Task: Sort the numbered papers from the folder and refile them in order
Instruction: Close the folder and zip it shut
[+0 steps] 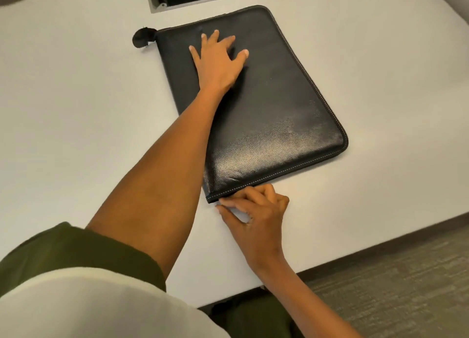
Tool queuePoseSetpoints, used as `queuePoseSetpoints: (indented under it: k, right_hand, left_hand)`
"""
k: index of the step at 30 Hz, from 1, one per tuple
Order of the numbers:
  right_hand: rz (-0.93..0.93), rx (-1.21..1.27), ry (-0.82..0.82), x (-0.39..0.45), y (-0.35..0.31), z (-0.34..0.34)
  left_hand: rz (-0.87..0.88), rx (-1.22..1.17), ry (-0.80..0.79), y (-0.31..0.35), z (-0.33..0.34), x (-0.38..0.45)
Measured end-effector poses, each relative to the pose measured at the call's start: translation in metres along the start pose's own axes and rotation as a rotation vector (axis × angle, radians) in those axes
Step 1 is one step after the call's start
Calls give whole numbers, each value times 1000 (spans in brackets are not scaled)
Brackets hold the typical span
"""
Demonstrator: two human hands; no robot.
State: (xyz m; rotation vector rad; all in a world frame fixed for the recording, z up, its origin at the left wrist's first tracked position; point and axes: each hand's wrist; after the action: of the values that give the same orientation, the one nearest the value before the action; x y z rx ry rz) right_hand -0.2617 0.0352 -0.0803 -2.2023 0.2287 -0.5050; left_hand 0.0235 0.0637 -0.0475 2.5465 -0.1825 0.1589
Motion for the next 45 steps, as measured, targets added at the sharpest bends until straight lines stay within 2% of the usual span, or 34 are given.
queuePoseSetpoints:
  k: [4,7,10,12,16,18,21,30,45]
  right_hand:
    - [-40,46,-8,-1,0,-8]
    - [-24,84,97,9,-2,-26]
    - [-105,16,134,39,8,-42]
    - [-195,-95,60,66,18,-43]
    - [-355,-402,-210,106,35,-32]
    - [-381,-516,-339,116,39,-31]
    - [-392,-578,-411,125,44,-35]
    - [-380,-510,-390,168,76,-54]
    - [-289,-478,-311,257,175,-145]
  left_hand:
    - [103,-60,-30,-21,-20,-23]
    - [98,-62,20,-43,-35,-58]
    - [91,-49,39,-58,-46,-99]
    - [89,-44,24,-60,-49,-123]
    - [24,-133,-22,-52,-46,-151]
    - [9,-122,-37,-47,-45,-153]
    - [15,-81,-46,-42,-44,-151]
    - [9,-22,-76,-9,-15,-126]
    - [136,-25,-152,100,77,-58]
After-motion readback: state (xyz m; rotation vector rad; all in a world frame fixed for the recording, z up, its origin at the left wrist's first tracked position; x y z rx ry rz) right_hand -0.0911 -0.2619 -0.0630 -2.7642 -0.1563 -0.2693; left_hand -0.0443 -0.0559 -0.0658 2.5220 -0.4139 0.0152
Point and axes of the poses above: each hand's wrist, its own x-axis towards the middle knuckle, its own z-axis out of the palm, y = z × x, and after that the axes turned 6 degrees about y, right-handed
